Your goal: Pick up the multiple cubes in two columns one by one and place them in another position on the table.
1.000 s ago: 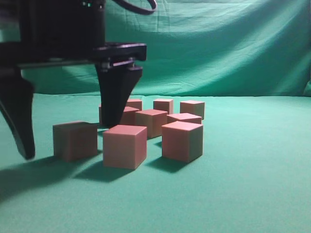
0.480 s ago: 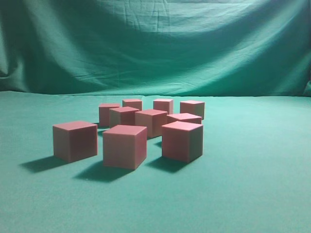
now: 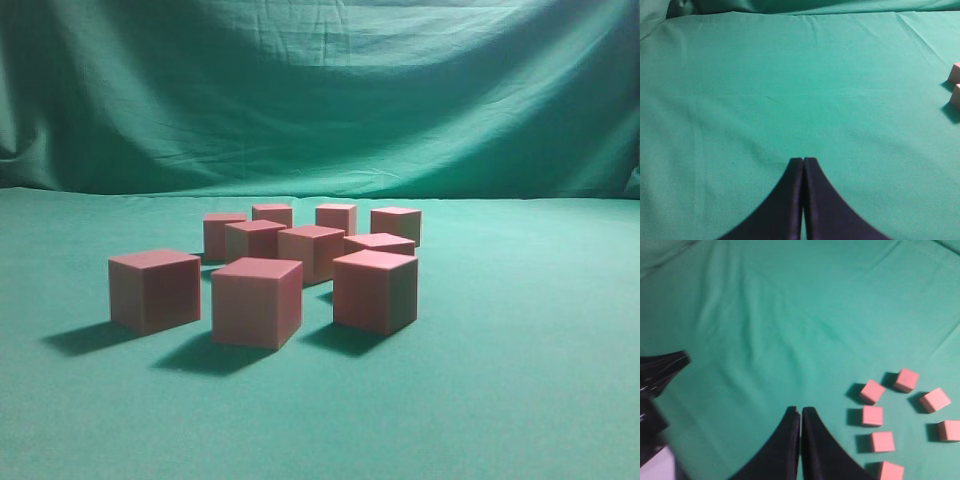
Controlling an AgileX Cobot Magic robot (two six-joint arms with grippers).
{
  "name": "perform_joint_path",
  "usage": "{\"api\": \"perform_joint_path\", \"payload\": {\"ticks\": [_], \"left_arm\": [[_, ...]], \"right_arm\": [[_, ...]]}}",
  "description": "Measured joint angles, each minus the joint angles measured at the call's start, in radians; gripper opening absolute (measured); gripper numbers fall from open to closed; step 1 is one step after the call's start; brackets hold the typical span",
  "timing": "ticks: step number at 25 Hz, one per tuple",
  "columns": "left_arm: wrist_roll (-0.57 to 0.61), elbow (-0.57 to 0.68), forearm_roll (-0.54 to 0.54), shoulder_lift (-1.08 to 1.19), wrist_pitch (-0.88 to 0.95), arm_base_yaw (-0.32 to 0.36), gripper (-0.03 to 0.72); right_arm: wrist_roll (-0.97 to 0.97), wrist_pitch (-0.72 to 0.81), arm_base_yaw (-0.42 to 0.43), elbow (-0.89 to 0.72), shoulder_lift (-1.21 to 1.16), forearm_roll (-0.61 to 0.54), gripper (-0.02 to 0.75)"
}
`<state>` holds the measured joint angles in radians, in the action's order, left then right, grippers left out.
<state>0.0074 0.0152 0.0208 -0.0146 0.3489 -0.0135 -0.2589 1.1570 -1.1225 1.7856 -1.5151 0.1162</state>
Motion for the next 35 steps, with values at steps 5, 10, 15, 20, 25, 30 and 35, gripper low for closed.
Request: {"api": "perform_joint_path", "payload": {"ticks": [5,10,15,20,25,30,35], "left_arm": [[0.000,0.000,0.000,0.000,0.000,0.000,0.000],[0.000,0.000,0.000,0.000,0.000,0.000,0.000],[0.000,0.000,0.000,0.000,0.000,0.000,0.000],[0.000,0.000,0.000,0.000,0.000,0.000,0.000],[0.000,0.000,0.000,0.000,0.000,0.000,0.000],[0.000,0.000,0.000,0.000,0.000,0.000,0.000],[0.000,0.000,0.000,0.000,0.000,0.000,0.000]], "right_arm": [[0.007,0.095,0.000,0.000,0.096,-0.059,0.000],[0.091,0.116,0.000,0.002,0.192,-0.059,0.000],[0.203,0.121,0.000,0.004,0.267,-0.044,0.000],[0.220,0.124,0.000,-0.025,0.330,0.034,0.000],[0.220,0.122,0.024,-0.189,0.422,0.058,0.000],[0.220,-0.043,0.116,-0.457,0.566,0.032,0.000],[0.220,-0.250,0.289,-0.727,0.725,0.013,0.000]]}}
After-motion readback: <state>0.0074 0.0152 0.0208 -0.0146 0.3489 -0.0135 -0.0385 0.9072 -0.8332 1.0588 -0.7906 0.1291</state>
